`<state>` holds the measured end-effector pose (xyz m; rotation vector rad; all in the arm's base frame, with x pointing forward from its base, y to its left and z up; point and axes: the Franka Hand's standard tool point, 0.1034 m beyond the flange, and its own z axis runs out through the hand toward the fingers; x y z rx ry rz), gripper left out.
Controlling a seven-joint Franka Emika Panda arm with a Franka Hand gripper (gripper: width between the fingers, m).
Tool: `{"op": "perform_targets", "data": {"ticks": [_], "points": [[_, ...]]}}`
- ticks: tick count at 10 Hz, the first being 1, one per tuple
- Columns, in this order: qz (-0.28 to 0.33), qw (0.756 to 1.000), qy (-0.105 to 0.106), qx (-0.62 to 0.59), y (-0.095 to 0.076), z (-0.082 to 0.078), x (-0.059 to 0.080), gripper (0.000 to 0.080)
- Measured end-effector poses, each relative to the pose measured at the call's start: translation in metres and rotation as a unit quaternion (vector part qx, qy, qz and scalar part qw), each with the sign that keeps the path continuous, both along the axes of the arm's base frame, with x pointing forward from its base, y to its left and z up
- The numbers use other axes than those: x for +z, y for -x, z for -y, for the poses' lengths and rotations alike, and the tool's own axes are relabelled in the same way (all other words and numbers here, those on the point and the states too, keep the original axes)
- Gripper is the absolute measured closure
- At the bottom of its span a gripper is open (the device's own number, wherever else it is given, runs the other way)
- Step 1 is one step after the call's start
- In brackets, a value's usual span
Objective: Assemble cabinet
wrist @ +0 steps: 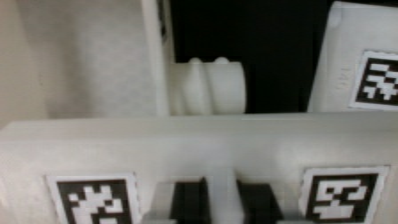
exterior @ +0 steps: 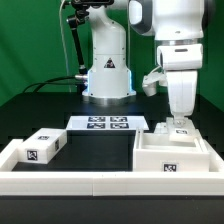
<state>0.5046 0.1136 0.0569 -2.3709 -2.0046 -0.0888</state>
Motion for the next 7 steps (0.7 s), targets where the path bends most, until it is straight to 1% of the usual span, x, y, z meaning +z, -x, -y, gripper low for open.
{"op": "perform_targets", "data": {"ticks": [1,3,7], "points": [[0.003,1.0,-0.001,-0.003,-0.0077,0.0017,0.0002,0.0731],[-0.002,1.0,0.001,-0.006,-0.0142,0.003,0.0008,0.0731],[-0.001,1.0,0.001,-0.006,-0.0142,0.0033,0.0007,0.0731]]}}
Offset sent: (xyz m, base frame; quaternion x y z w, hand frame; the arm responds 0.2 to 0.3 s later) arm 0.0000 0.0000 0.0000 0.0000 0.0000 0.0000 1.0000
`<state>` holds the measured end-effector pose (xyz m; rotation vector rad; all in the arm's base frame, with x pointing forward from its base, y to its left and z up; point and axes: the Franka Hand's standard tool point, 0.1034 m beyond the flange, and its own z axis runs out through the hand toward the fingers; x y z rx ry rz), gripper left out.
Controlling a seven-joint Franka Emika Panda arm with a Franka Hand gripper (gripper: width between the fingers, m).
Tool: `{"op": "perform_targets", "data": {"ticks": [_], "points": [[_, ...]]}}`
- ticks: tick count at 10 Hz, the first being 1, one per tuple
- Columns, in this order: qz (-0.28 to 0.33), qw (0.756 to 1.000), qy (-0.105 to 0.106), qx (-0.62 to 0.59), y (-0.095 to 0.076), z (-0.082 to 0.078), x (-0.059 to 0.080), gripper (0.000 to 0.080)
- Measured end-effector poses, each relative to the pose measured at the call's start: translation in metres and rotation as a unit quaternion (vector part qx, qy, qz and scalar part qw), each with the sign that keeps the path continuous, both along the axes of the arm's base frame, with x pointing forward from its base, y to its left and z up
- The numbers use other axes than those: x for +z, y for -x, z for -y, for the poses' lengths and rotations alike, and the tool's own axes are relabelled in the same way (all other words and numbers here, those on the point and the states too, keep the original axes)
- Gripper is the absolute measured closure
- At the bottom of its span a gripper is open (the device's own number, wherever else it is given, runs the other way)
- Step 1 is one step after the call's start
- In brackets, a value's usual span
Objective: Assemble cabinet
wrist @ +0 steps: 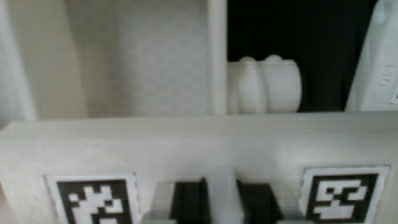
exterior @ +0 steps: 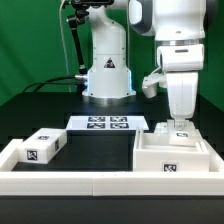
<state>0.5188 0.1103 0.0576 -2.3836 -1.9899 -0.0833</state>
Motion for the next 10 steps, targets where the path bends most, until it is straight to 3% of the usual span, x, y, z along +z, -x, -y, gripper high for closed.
{"op": "perform_targets", "data": {"ticks": [1,5,8,10], "points": [[0.0,1.0,0.0,0.0,0.0,0.0,0.0,0.0731],[-0.003,1.0,0.001,-0.004,-0.044,0.008,0.001,0.073],[0.001,1.0,-0.001,-0.004,-0.058,0.011,-0.001,0.073],[-0.001,1.0,0.0,-0.004,-0.058,0.011,-0.001,0.073]]}}
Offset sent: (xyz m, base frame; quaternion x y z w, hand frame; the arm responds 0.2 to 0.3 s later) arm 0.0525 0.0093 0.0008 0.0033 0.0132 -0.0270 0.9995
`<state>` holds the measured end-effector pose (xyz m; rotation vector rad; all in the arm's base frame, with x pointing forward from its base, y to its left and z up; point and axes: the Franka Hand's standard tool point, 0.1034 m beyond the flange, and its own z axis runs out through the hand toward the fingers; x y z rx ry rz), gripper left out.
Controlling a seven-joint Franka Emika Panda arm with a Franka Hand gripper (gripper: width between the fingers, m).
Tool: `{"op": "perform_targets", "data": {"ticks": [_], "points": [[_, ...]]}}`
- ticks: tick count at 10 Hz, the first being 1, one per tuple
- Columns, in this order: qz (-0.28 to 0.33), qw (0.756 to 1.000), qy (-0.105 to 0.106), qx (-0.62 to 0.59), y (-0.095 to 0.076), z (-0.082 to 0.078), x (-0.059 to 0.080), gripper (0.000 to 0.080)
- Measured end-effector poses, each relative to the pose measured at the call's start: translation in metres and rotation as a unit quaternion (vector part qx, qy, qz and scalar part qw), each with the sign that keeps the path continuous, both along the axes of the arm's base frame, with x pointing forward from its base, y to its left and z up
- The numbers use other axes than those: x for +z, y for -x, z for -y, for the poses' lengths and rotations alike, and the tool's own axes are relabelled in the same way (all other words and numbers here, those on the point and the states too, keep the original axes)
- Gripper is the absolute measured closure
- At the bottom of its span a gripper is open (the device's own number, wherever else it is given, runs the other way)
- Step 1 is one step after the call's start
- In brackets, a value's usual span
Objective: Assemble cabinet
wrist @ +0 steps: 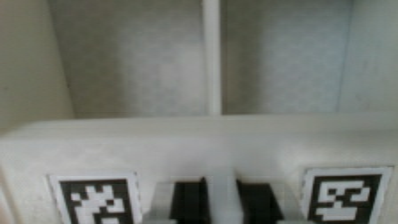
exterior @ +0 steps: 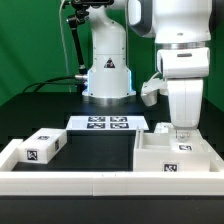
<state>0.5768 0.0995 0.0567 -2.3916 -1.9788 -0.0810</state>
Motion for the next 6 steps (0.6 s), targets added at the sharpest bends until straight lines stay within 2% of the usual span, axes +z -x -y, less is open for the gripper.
{"op": "perform_targets", "data": {"ticks": [3,5,6], "points": [[0.002,1.0,0.001,-0.001,0.0,0.001,0.002,0.073],[0.006,1.0,0.003,-0.006,0.002,0.003,0.012,0.0435],[0.006,1.0,0.007,-0.02,0.011,0.002,0.02,0.0435]]}}
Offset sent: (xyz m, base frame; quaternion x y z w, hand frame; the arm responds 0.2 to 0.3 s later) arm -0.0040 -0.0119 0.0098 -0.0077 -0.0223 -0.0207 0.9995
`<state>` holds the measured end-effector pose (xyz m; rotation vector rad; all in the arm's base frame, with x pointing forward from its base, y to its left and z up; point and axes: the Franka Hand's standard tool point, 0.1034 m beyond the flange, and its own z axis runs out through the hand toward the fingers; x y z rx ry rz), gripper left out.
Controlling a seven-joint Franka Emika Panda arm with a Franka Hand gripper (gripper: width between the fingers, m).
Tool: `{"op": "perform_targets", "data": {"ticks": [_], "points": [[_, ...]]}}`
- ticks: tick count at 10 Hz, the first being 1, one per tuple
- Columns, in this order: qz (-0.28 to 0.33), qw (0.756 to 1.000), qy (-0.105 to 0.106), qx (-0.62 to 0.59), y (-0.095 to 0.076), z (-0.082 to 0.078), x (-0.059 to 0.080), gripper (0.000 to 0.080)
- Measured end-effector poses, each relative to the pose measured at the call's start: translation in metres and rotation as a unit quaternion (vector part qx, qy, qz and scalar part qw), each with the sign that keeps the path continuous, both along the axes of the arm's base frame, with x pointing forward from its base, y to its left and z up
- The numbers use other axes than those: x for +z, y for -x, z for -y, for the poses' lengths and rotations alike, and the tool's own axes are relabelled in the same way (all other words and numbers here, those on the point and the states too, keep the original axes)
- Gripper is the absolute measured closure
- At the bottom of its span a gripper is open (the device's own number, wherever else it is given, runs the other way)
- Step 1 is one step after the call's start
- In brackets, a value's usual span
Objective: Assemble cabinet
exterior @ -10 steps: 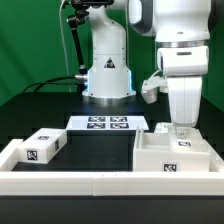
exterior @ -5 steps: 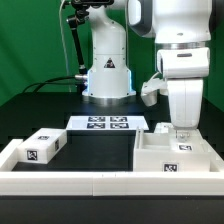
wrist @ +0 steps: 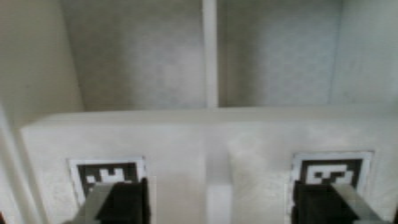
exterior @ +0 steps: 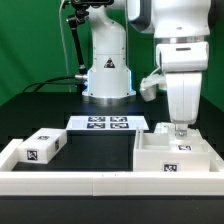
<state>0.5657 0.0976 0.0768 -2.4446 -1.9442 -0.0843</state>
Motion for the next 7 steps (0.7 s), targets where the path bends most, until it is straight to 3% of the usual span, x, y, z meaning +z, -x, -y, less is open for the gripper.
{"op": "perform_targets", "data": {"ticks": [1,2,3,5,7], "points": [[-0.002,1.0,0.004,-0.014,0.015,-0.002,0.008,0.019],[-0.001,1.0,0.008,-0.017,0.029,-0.003,0.014,0.019],[0.001,1.0,0.011,-0.024,0.044,-0.003,0.019,0.0042],[-0.007,0.999,0.017,-0.032,0.08,-0.008,0.022,0.0013],[-0.005,1.0,0.014,-0.027,0.094,-0.01,0.015,0.0001]]}}
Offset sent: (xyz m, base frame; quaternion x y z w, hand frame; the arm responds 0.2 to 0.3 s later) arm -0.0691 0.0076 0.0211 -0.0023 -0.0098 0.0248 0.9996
